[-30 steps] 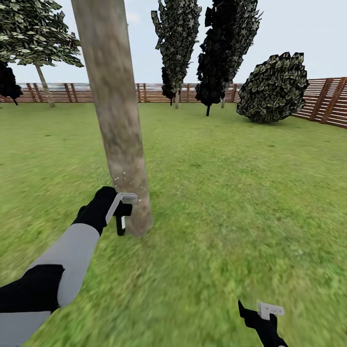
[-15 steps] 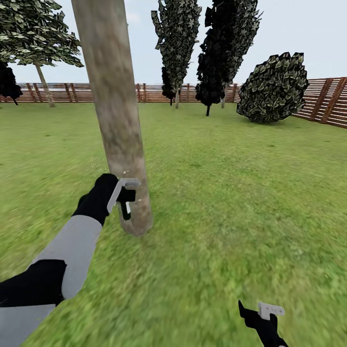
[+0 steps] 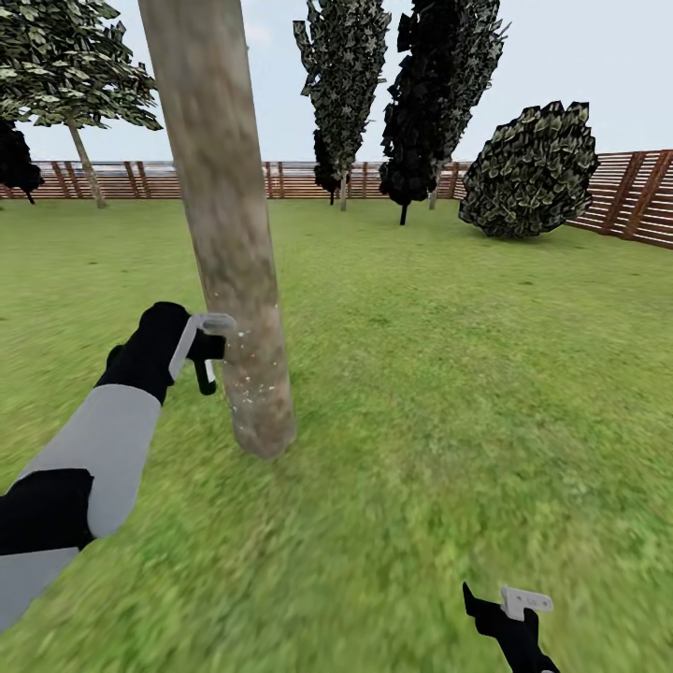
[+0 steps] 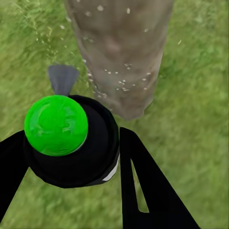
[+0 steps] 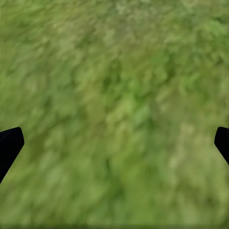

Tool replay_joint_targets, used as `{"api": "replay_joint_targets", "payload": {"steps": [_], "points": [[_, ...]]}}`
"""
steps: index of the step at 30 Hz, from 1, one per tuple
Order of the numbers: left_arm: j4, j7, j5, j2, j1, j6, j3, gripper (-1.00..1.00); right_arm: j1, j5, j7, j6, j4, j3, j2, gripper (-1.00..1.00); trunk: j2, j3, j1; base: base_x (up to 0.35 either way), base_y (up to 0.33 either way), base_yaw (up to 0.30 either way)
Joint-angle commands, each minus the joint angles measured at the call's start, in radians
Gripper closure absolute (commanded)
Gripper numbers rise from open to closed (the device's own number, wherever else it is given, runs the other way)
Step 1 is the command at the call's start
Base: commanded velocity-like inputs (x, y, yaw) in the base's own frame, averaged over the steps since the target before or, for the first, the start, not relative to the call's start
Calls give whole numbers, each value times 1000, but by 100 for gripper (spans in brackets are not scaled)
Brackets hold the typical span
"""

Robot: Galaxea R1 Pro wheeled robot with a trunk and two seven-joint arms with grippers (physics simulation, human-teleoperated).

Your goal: In the garden, pick up the pesticide atomizer on the floor and spray pesticide onto both trees until each tree trunk is fully covered.

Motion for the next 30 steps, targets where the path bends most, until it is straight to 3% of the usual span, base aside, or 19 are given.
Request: {"api": "replay_joint_targets", "payload": {"steps": [1, 5, 10, 16, 20, 23, 30], "points": [[0, 0, 2, 1, -2, 0, 0, 100, 0, 0, 0, 0, 0, 0, 0, -100, 0, 0, 0, 0, 0, 0], [1, 0, 2, -5, -7, 0, -1, 100, 0, 1, 0, 0, 0, 0, 0, -100, 0, 0, 0, 0, 0, 0], [3, 0, 4, -92, -13, 0, -3, 100, 0, 0, 0, 0, 0, 0, 0, -100, 0, 0, 0, 0, 0, 0], [1, 0, 2, -100, -1, -2, -2, 100, 0, -1, 0, 0, 0, 0, 0, -100, 0, 0, 0, 0, 0, 0], [0, 1, 9, -100, 105, -9, -2, 100, 0, -1, 0, 0, 0, 0, 0, -100, 0, 0, 0, 0, 0, 0], [-1, 6, 5, -102, 213, -25, 0, 100, 0, 0, 0, 0, 0, 0, 0, -100, 0, 0, 0, 0, 0, 0], [3, 111, 3, -91, 391, -225, 3, 100, 0, -1, 4, 0, 0, 1, 4, -100, 0, 0, 0, 0, 0, 0]]}}
